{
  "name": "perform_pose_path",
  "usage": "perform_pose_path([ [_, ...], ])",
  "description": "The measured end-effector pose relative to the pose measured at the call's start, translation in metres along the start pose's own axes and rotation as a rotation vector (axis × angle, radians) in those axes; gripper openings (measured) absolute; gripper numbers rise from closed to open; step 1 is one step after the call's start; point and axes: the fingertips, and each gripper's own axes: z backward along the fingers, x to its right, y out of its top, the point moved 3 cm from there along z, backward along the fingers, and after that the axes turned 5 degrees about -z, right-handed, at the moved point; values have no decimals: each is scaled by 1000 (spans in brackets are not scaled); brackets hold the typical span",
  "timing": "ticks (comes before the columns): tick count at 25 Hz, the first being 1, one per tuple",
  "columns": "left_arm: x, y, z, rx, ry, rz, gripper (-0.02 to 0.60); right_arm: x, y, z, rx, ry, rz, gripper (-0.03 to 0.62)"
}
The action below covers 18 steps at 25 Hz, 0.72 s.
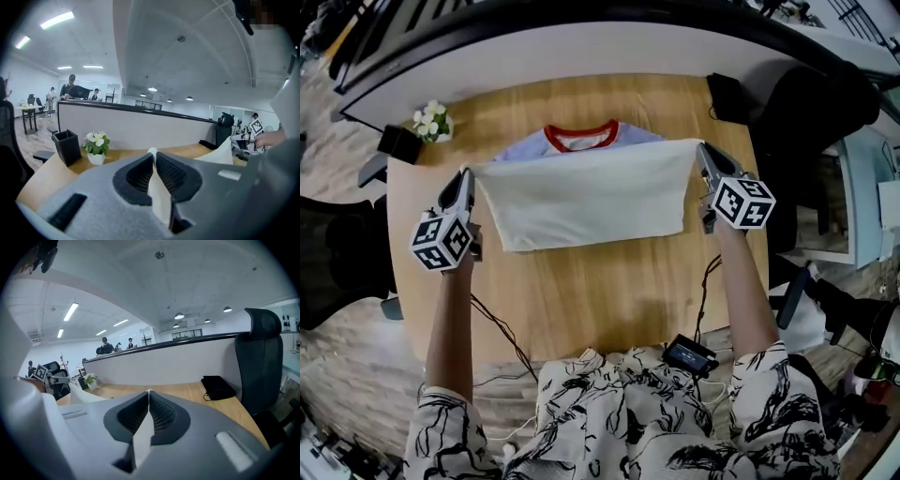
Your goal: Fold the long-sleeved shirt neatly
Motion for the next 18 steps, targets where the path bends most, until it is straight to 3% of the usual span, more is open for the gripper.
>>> perform_pose_path([
  [7,-31,-31,-75,-98,-20,26,31,28,-17,-69,-84,-78,11,18],
  [10,-39,-50,-105,-177,-34,23,31,39,-35,-98,-153,-99,31,18],
  [14,-53,-77,-142,-270,-25,84,31,55,-57,-131,-237,-128,41,18],
  [18,-58,-97,-164,-329,-36,64,31,64,-74,-152,-316,-149,103,18],
])
